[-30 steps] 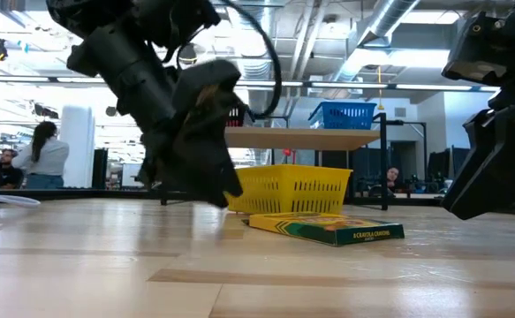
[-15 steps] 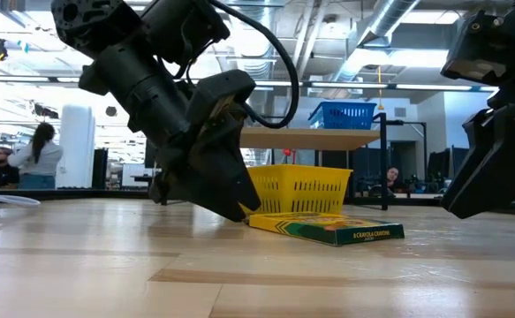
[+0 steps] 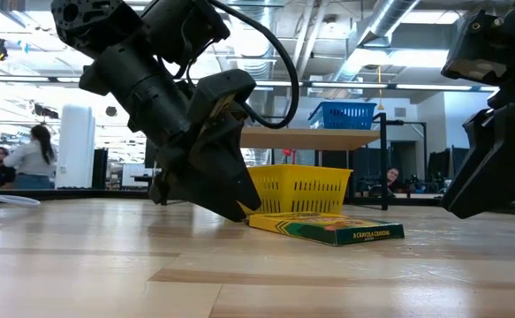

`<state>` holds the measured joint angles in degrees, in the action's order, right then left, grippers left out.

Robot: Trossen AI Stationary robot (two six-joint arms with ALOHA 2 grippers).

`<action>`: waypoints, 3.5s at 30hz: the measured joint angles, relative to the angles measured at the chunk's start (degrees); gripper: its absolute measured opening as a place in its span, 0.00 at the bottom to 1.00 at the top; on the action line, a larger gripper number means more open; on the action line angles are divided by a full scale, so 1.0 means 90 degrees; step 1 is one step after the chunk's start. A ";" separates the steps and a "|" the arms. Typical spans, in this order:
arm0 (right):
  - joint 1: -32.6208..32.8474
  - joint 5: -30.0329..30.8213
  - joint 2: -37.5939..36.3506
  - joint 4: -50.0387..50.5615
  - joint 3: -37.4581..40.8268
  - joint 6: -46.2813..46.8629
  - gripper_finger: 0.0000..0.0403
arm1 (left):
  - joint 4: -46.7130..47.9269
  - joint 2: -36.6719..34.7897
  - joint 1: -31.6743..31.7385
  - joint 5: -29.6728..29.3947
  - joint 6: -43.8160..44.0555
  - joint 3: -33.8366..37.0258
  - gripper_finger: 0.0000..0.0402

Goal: Pick & Place Office Desk Supplies
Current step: Put the yellow crayon box into the yellow bin

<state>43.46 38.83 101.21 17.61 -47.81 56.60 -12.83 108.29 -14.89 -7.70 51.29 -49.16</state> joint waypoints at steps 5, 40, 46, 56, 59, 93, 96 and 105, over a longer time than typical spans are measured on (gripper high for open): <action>0.0000 0.0000 0.0000 0.0000 0.0000 -0.0001 0.37 | -0.0031 0.0010 -0.0051 -0.0001 0.0013 0.0002 0.36; 0.0000 0.0007 0.0000 -0.0005 0.0000 -0.0005 0.37 | -0.1009 0.0619 -0.0100 0.0721 0.0114 -0.0008 0.15; 0.0000 0.0010 0.0000 -0.0005 0.0000 -0.0013 0.37 | -0.1008 0.0619 -0.0117 0.0685 0.0109 -0.0003 0.17; 0.0000 0.0015 0.0000 -0.0003 0.0000 -0.0017 0.37 | -0.0774 0.0606 -0.0131 0.0741 0.0298 -0.0023 0.31; 0.0001 0.0015 0.0000 -0.0004 0.0000 -0.0017 0.37 | -0.0626 0.0595 -0.0178 0.0722 0.0453 -0.0034 0.32; 0.0602 -0.0714 -0.0449 -0.0123 0.0002 0.0479 0.37 | -0.0478 0.0869 -0.0229 0.1105 0.0030 -0.0445 0.12; 0.0622 -0.1114 -0.0279 -0.0482 0.0002 0.0613 0.37 | -0.0490 0.0872 -0.0229 0.1045 0.0037 -0.0445 0.15; 0.0096 -0.1637 0.0556 -0.1623 -0.0029 0.0303 0.37 | -0.0601 0.0895 -0.0254 0.0888 0.0046 -0.0474 0.22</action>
<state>44.33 24.10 106.21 3.00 -48.08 59.32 -18.24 116.34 -17.17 0.29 51.70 -53.43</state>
